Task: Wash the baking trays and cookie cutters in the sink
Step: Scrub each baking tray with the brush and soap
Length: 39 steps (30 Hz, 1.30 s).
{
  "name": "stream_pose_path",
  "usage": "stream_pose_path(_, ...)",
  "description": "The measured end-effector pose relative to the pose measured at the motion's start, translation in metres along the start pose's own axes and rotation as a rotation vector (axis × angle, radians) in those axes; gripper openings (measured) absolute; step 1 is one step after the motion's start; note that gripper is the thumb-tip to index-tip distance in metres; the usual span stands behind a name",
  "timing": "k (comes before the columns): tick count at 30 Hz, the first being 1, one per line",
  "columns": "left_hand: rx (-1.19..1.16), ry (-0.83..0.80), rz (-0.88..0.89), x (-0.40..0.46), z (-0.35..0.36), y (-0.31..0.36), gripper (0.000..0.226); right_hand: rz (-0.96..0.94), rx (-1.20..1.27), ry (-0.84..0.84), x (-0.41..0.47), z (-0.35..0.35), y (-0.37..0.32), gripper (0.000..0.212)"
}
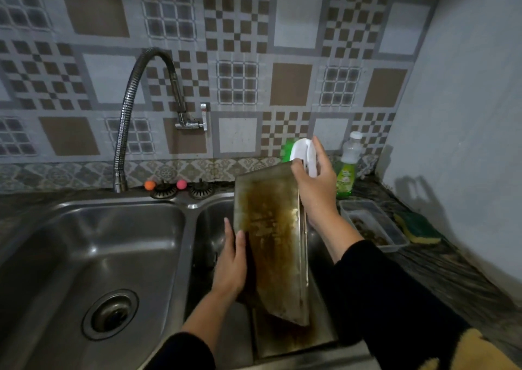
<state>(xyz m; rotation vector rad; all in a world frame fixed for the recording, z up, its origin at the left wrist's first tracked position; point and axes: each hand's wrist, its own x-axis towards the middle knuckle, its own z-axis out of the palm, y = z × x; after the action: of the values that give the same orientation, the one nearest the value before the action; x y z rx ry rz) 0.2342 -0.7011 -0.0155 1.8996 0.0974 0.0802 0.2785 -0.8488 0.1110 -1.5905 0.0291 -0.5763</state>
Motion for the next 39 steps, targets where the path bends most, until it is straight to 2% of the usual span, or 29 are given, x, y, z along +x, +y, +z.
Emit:
stream_pose_path(2, -0.134, 0.004, 0.009, -0.003, 0.001, -0.002, 0.056, 0.010, -0.008, -0.001, -0.003, -0.005, 0.004, 0.056)
stream_pose_path(5, -0.211, 0.119, 0.118, -0.007, -0.002, -0.004, 0.051, 0.033, -0.107, -0.012, 0.001, -0.015, 0.014, 0.051)
stream_pose_path(8, -0.227, 0.142, 0.153, 0.000, -0.009, -0.009, 0.049, 0.047, -0.351, 0.060, 0.015, -0.029, 0.016, 0.049)
stream_pose_path(10, -0.200, 0.158, 0.171, 0.005, -0.015, -0.009, 0.051, 0.006, -0.547, 0.084, 0.026, -0.041, 0.014, 0.051)
stream_pose_path(13, -0.179, 0.237, 0.153, 0.009, -0.021, -0.014, 0.054, -0.044, -0.573, 0.073, 0.039, -0.053, 0.005, 0.055)
stream_pose_path(17, -0.200, 0.287, 0.198, 0.013, -0.018, 0.003, 0.054, -0.289, -0.667, 0.005, 0.033, -0.037, -0.008, 0.054)
stream_pose_path(22, -0.292, 0.343, 0.306, 0.030, -0.015, 0.031, 0.053, -0.346, -0.784, -0.077, -0.037, -0.017, 0.012, 0.053)
stream_pose_path(26, -0.285, 0.392, 0.330, 0.031, -0.021, 0.034, 0.051, -0.395, -0.727, -0.130, -0.099, -0.017, 0.050, 0.056)
stream_pose_path(31, -0.325, 0.223, 0.357, 0.008, 0.002, 0.044, 0.048, -0.335, -0.681, 0.003, -0.006, 0.002, 0.007, 0.049)
stream_pose_path(33, -0.340, 0.238, 0.367, 0.005, 0.008, 0.051, 0.046, -0.304, -0.631, -0.010, 0.016, 0.006, -0.005, 0.048)
stream_pose_path(36, -0.327, 0.348, 0.344, 0.015, 0.000, 0.050, 0.045, -0.337, -0.642, -0.144, -0.032, 0.003, 0.016, 0.050)
stream_pose_path(39, -0.282, 0.392, 0.358, 0.018, -0.013, 0.044, 0.045, -0.351, -0.528, -0.167, -0.113, -0.009, 0.044, 0.051)
